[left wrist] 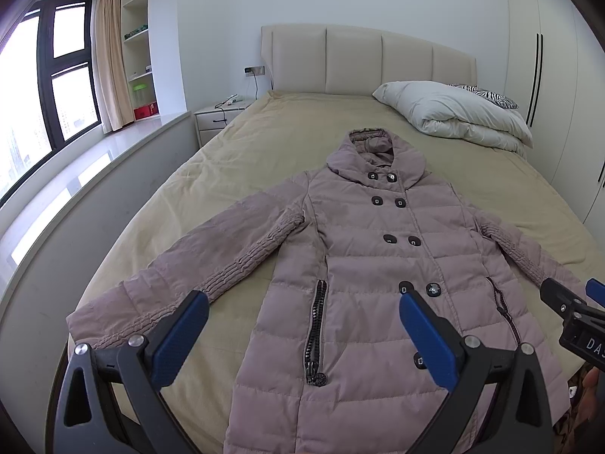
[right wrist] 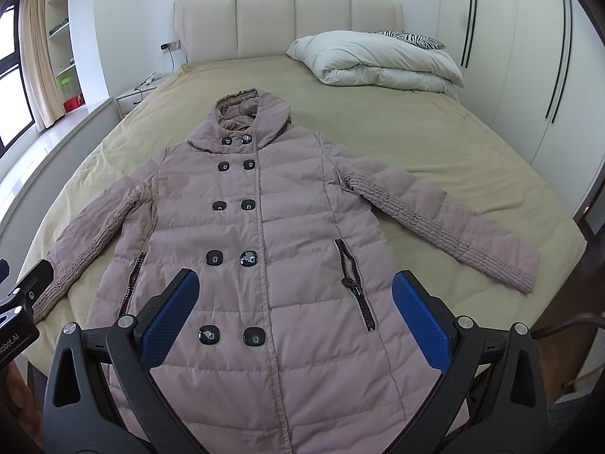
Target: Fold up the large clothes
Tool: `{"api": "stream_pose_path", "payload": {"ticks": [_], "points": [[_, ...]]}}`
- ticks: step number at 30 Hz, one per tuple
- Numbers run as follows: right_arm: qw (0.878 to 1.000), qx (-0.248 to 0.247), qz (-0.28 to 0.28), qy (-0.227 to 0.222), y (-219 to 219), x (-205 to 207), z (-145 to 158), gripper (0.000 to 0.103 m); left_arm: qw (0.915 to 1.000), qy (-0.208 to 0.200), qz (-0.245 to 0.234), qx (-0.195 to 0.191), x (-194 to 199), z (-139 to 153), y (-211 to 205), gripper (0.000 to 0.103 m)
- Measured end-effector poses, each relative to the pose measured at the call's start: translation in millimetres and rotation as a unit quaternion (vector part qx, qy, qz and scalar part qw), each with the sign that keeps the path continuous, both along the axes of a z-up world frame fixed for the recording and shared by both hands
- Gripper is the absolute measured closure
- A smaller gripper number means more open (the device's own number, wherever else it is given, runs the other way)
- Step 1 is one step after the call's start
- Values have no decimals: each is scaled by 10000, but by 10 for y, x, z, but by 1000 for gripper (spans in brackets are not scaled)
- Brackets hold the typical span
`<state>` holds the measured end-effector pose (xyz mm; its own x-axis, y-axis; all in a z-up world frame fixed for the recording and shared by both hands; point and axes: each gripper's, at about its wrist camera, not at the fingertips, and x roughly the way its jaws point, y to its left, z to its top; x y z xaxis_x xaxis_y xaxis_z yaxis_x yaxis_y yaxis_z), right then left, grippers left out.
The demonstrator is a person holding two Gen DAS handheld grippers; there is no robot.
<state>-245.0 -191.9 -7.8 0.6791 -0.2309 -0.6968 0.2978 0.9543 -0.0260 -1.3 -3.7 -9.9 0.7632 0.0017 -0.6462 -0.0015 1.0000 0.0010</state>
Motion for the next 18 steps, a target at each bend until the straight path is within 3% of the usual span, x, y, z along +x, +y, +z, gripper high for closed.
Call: {"api": "stream_pose_path", "payload": {"ticks": [18], "points": [[10000, -11, 3, 26, 1, -15, -71, 0, 10000, 24, -6, 2, 26, -40, 10, 0]]}}
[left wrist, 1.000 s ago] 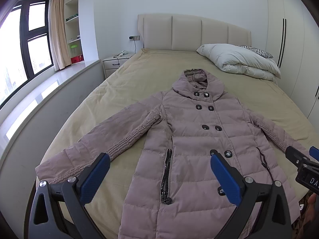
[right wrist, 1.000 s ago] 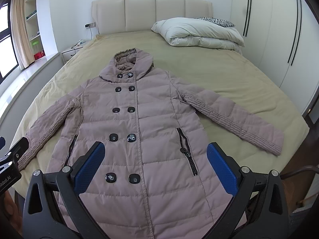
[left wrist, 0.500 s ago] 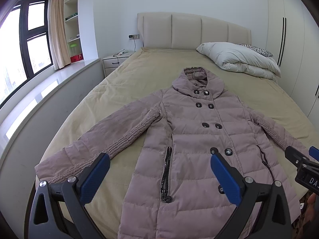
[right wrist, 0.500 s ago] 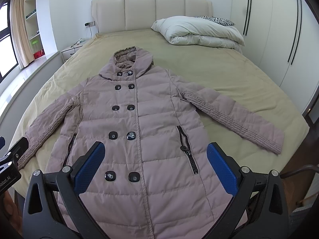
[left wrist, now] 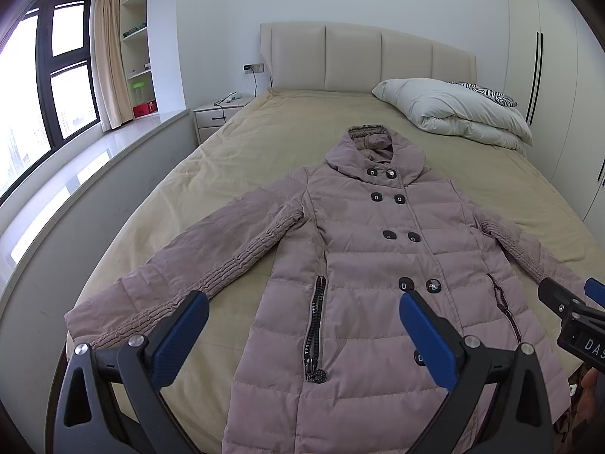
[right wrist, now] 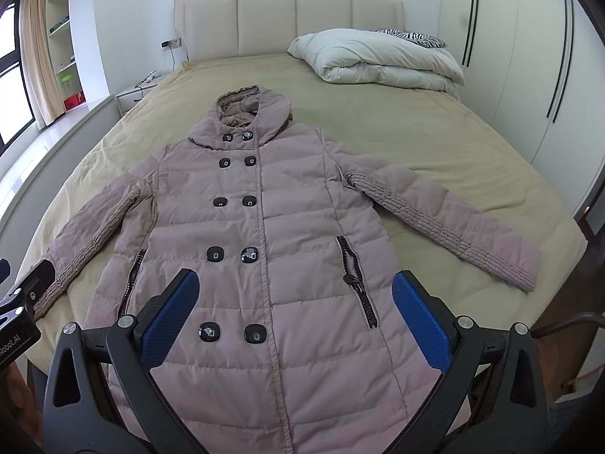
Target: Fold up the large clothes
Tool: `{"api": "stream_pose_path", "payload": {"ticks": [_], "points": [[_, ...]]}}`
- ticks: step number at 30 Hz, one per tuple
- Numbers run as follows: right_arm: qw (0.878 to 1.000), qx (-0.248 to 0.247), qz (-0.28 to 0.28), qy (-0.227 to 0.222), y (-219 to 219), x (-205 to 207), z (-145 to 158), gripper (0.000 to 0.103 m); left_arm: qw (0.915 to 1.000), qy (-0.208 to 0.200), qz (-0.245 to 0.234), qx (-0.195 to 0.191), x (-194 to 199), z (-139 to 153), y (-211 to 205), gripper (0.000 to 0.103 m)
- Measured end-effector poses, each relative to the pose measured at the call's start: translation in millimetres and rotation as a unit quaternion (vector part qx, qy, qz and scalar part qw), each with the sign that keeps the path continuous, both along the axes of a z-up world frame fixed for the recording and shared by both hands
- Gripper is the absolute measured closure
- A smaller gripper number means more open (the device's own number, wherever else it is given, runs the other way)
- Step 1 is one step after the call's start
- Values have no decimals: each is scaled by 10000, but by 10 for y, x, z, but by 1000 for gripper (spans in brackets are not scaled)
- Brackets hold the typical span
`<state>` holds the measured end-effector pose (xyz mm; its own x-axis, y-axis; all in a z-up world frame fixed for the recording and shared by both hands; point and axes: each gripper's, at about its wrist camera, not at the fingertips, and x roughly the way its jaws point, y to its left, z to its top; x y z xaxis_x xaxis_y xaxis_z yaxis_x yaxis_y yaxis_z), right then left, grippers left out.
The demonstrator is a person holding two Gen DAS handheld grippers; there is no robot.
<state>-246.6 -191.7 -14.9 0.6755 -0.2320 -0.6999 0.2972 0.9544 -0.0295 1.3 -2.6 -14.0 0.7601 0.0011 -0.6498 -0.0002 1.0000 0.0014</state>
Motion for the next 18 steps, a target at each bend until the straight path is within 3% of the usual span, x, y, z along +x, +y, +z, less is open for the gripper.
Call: {"api": "stream_pose_path", "payload": {"ticks": [14, 18], "points": [[10000, 4, 8, 17, 13, 1, -27, 0, 10000, 11, 16, 9, -25, -16, 14, 0], [10000, 8, 8, 12, 7, 8, -17, 0, 10000, 8, 31, 0, -84, -167, 17, 0]]}}
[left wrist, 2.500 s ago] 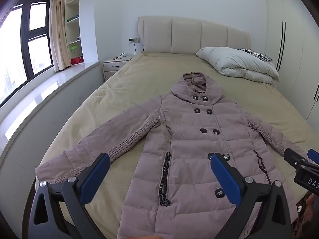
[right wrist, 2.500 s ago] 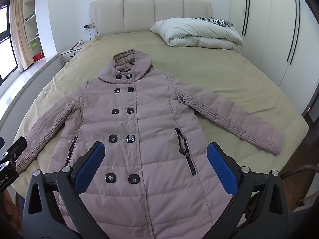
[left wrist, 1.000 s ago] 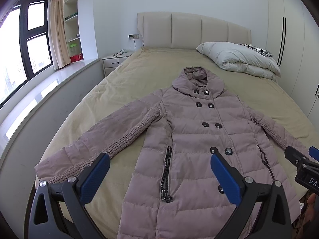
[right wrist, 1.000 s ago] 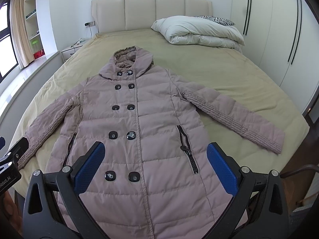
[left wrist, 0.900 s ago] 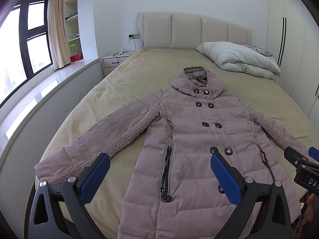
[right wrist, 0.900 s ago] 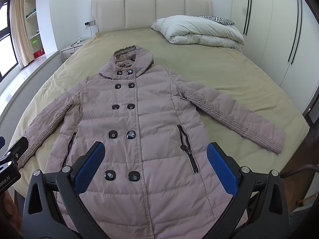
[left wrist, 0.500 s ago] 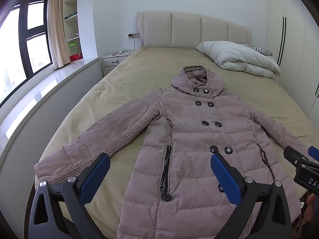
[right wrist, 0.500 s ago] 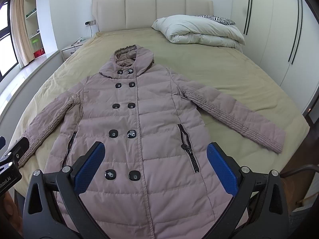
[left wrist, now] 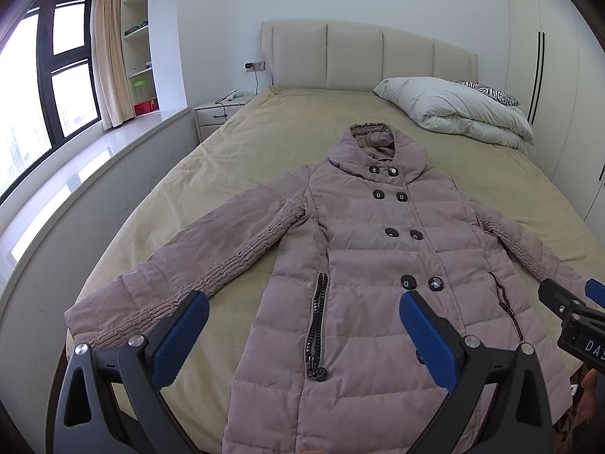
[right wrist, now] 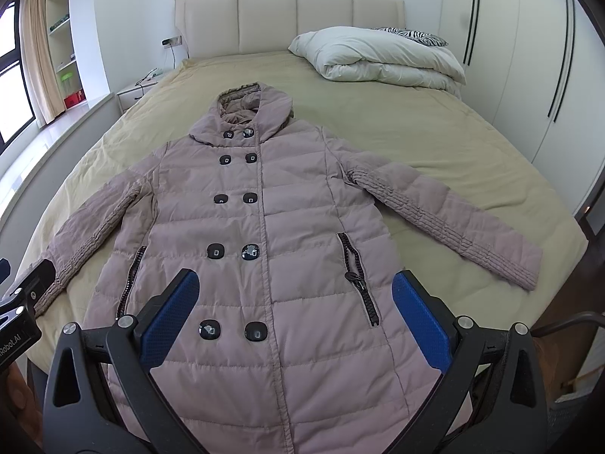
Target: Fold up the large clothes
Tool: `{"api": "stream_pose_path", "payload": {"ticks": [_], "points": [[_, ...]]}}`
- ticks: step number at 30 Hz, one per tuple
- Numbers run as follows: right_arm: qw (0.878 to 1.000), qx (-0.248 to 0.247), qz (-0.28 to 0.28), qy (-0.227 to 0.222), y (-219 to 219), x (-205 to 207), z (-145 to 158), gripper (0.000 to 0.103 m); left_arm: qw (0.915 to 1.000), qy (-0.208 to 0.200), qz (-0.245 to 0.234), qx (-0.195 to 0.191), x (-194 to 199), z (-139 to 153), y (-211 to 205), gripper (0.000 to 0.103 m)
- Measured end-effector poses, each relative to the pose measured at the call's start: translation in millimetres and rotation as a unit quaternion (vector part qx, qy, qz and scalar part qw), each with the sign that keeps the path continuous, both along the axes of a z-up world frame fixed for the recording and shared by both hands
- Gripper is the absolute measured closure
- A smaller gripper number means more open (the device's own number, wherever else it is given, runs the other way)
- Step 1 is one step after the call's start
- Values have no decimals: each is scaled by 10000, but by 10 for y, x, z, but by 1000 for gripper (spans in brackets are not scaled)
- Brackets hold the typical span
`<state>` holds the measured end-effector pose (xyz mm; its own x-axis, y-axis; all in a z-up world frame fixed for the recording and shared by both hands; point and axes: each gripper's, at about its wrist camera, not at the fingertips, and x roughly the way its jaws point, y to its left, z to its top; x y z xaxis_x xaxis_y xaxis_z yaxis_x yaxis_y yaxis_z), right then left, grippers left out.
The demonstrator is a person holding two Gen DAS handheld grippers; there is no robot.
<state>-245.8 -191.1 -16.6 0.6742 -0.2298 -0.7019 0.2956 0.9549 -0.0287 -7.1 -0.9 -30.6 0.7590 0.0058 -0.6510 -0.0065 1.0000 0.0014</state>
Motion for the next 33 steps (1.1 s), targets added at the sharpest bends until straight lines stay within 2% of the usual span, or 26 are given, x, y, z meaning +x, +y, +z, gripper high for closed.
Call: {"api": "stream_pose_path", "payload": {"ticks": [7, 16, 20, 22, 25, 28, 30, 31, 32, 33], "points": [[10000, -7, 10, 13, 38, -35, -64, 0, 10000, 23, 1, 6, -71, -112, 6, 0], [10000, 6, 24, 40, 56, -24, -82, 0, 9999, 92, 41, -35, 1, -29, 42, 0], [9999, 46, 72, 80, 69, -1, -118, 0, 9995, 111, -136, -274, -54, -104, 106, 0], [9998, 110, 117, 77, 66, 13, -134, 0, 9971, 305, -245, -648, -48, -184, 217, 0], [9994, 257, 206, 107, 73, 57, -173, 0, 9889, 641, -97, -1337, -6, -375, 524, 0], [9985, 382, 353, 153, 117, 101, -239, 0, 9815, 348, 239, -1870, -73, -512, 926, 0], [9980, 405, 440, 215, 152, 146, -285, 0, 9754, 422, 608, -2076, -112, -600, 1203, 0], [9978, 412, 472, 238, 168, 160, -308, 0, 9688, 642, 812, -2250, -117, -666, 1365, 0], [9975, 429, 497, 252, 181, 172, -327, 0, 9566, 831, 1037, -2595, -135, -746, 1555, 0], [9973, 455, 517, 264, 192, 187, -341, 0, 9399, 843, 1302, -3041, -172, -824, 1758, 0]]}}
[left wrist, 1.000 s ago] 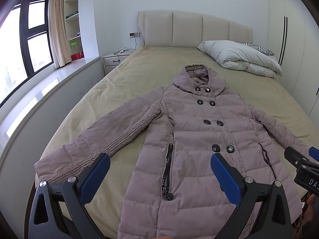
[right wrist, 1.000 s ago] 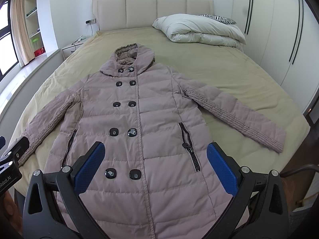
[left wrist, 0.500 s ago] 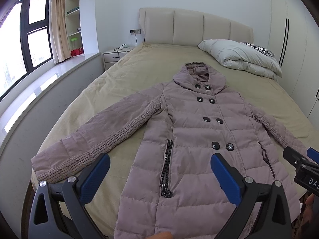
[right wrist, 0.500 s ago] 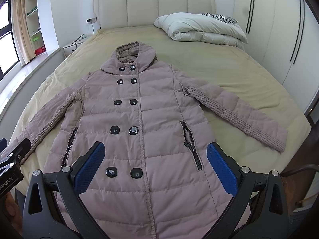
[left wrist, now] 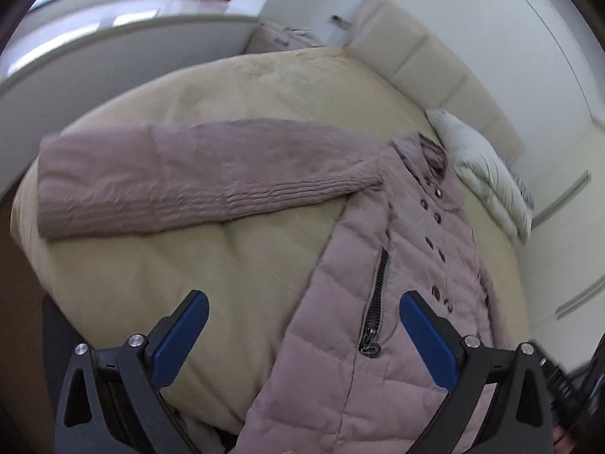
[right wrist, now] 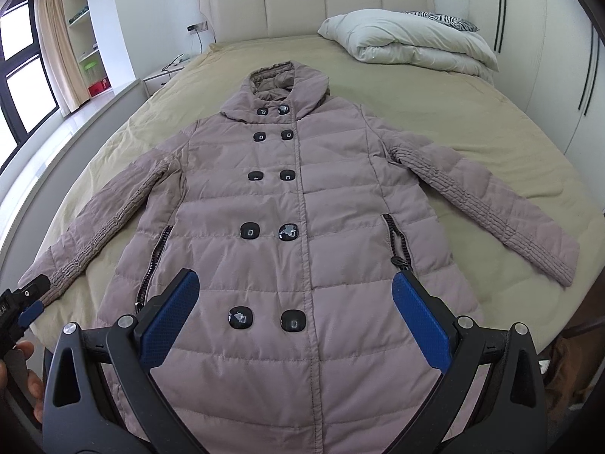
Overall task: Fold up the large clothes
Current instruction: 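Grasp the coat sleeve cuff with the left gripper and lift it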
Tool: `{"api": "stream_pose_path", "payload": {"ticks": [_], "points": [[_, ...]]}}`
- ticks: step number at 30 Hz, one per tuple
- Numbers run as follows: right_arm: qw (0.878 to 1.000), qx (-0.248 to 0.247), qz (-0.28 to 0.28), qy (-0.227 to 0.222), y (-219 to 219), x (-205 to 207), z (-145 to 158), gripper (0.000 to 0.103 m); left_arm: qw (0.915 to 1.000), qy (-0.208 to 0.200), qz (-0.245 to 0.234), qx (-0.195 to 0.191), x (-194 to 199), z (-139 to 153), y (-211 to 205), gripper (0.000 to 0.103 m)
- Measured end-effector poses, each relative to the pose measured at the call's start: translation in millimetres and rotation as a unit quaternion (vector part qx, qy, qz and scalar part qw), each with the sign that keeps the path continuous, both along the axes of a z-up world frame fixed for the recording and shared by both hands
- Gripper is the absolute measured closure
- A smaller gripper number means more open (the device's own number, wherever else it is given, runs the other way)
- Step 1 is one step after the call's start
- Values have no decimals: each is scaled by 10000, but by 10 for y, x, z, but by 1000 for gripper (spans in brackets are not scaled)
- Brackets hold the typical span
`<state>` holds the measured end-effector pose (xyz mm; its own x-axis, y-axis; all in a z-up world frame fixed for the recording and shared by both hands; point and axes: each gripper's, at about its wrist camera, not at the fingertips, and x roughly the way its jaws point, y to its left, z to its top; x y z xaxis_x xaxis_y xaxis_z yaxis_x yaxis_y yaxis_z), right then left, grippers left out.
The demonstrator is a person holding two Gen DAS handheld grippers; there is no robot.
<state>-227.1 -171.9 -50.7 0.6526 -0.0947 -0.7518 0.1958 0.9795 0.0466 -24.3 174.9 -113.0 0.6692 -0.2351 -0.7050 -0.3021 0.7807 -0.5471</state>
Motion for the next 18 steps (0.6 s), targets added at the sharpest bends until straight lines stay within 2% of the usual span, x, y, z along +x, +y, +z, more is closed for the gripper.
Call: {"api": "stream_pose_path", "payload": {"ticks": [1, 3, 6, 8, 11, 13, 17, 18], "points": [[10000, 38, 18, 15, 5, 11, -15, 0, 9980, -142, 399, -467, -87, -70, 216, 1], [9999, 98, 36, 38, 6, 27, -37, 0, 9877, -317, 1184, -968, -248, -183, 550, 1], [9999, 110, 30, 62, -7, 29, -59, 0, 9678, -346, 1861, -1659, -369, -408, 878, 6], [9999, 134, -8, 75, -30, 39, -76, 0, 9529, -332, 2228, -2032, -409, -567, 1007, 15], [9997, 199, -44, 103, -62, 44, -92, 0, 9389, -379, 2560, -2270, -387, -750, 1122, 20], [9997, 174, -42, 137, -67, 39, -100, 0, 9314, -368, 2770, -2333, -368, -780, 1152, 20], [9997, 139, -93, 178, -86, 36, -126, 0, 9249, -543, 3080, -2163, -319, -721, 1216, 20], [9996, 156, -108, 191, -96, 35, -139, 0, 9209, -548, 3192, -2169, -323, -713, 1264, 20]]}}
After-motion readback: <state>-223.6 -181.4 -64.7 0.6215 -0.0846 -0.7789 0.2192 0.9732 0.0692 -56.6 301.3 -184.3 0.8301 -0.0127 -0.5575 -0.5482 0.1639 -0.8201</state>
